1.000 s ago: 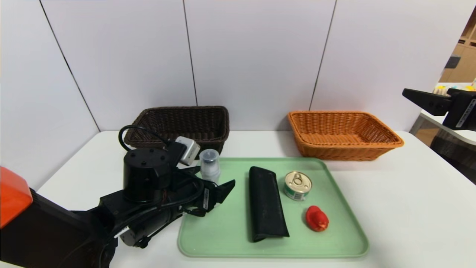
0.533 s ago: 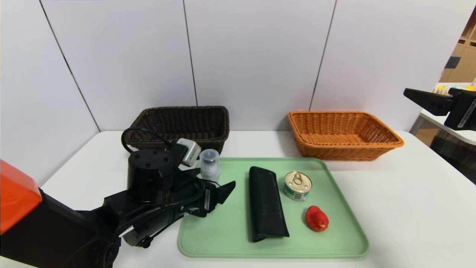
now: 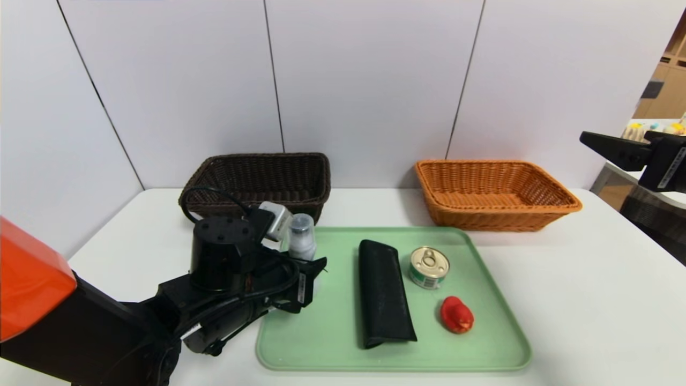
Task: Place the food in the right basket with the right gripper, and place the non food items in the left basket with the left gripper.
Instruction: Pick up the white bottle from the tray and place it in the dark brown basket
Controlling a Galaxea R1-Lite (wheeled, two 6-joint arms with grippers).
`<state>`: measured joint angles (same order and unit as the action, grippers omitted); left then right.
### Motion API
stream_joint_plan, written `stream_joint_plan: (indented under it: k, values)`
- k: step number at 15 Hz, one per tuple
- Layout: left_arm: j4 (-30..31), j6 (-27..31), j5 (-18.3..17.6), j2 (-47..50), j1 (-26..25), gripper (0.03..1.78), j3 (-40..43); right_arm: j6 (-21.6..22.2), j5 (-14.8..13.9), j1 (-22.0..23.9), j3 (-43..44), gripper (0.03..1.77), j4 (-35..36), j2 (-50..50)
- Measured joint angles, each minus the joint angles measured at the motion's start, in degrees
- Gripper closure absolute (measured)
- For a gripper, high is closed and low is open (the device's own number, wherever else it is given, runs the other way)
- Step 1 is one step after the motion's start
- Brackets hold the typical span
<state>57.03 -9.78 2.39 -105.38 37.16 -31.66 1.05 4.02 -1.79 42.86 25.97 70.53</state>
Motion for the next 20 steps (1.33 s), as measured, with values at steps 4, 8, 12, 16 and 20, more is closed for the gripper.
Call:
stream_joint_plan:
  k: [4,8,12,16,20]
  values:
    - [0.07,0.02,0.02,0.06,0.00,1.24,0.07,-0.09,0.30,-0.05,-1.28,0.10,1.32,-0.06]
    - [-0.50,0.05,0.04,0.96,0.10,1.24,0.10,-0.01,0.27,-0.02,-2.12,0.10,2.11,-0.09]
    - [-1.49,0.49,3.36,4.83,1.90,1.24,-1.46,0.13,0.02,-0.02,-3.10,0.10,2.43,-0.15]
    - [-11.96,0.35,4.88,10.64,3.22,1.24,-10.05,0.10,-0.26,-0.02,-3.32,0.10,2.43,-0.28]
    - [-24.81,0.20,5.07,14.67,3.16,1.24,-22.00,0.22,-1.00,0.00,-3.18,0.10,2.36,-0.48]
